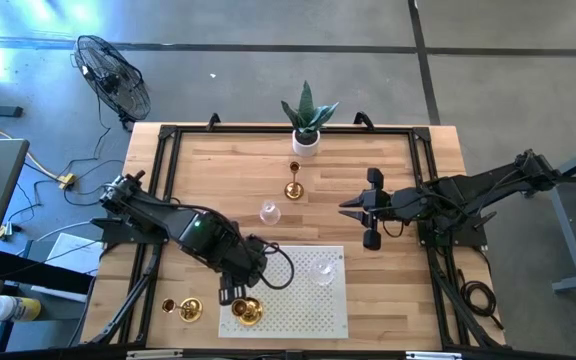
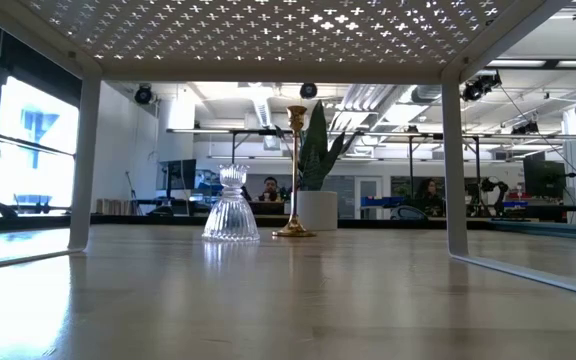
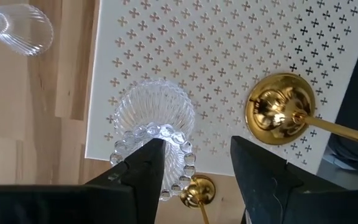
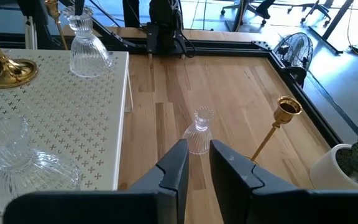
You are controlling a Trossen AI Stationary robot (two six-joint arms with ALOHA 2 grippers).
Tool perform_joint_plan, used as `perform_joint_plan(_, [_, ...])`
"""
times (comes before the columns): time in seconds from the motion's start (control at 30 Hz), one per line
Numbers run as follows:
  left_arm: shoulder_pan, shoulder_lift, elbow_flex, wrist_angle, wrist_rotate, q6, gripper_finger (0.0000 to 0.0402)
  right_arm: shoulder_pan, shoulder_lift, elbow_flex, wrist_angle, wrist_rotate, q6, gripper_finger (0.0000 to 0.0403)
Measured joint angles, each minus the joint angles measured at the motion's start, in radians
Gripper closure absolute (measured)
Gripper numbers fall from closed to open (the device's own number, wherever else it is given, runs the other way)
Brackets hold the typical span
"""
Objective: Pick & Place candle stick holders
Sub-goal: Put the left transparent candle holder on the shelf
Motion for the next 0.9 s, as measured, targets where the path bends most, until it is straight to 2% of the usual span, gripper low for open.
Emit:
perform_joint_plan(0.27, [0.04,-0.004,0.0,0.002,0.023,0.0,0.0222,0.0,0.0,0.0,0.0,0.002,-0.003,0.0345])
perform_joint_plan(0.63, [0.043,-0.004,0.002,0.094,0.151,0.0,0.0222,0.0,0.0,0.0,-0.009,0.002,-0.003,0.0344])
perform_joint_plan(0.9, [0.045,-0.004,0.002,0.055,0.119,-0.001,0.0222,0.0,0.0,0.0,-0.008,0.0,0.0,0.0344])
